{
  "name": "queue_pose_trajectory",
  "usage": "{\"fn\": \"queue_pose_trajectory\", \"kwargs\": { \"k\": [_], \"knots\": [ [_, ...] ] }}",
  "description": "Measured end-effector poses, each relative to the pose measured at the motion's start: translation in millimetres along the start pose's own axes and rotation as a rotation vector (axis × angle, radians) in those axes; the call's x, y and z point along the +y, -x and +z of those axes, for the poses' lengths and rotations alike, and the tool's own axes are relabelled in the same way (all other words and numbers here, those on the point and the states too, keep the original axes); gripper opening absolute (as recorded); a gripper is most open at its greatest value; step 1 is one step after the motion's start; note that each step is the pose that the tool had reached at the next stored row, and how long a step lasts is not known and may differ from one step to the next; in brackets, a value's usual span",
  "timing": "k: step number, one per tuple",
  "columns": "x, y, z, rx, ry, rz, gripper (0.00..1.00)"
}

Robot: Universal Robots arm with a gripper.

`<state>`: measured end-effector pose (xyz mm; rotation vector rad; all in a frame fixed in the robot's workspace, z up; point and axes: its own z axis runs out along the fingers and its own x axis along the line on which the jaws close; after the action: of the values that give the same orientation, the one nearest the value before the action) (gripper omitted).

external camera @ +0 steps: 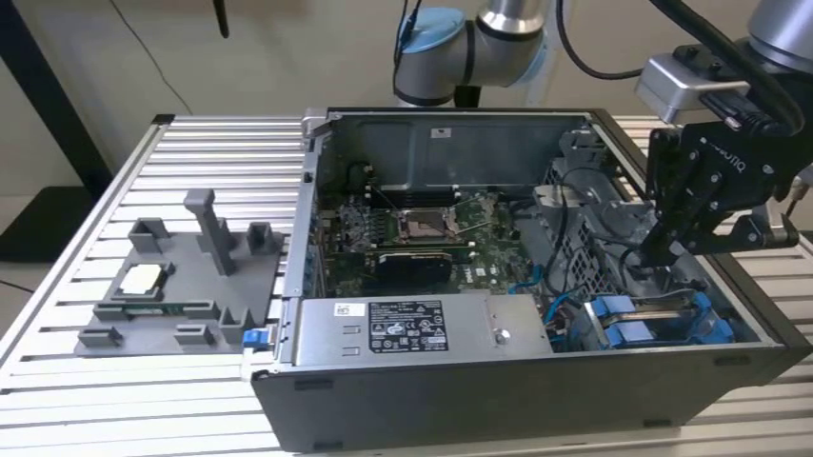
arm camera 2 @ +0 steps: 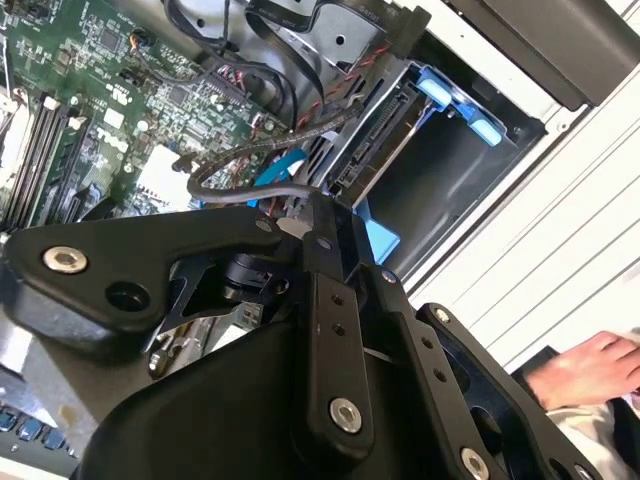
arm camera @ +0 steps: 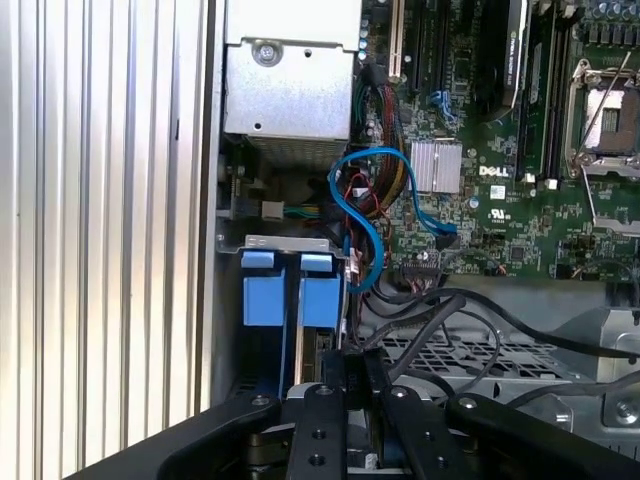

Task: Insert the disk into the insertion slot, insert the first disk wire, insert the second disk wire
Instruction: 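Insert the first disk wire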

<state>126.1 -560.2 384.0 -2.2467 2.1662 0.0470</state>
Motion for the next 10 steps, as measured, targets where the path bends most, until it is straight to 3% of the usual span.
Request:
{"fn": "queue_pose_trajectory", "kwargs": {
  "k": [10],
  "knots": [
    [0.0, 0.0, 0.0, -0.0002, 0.0000, 0.000, 0.19]
  ]
}}
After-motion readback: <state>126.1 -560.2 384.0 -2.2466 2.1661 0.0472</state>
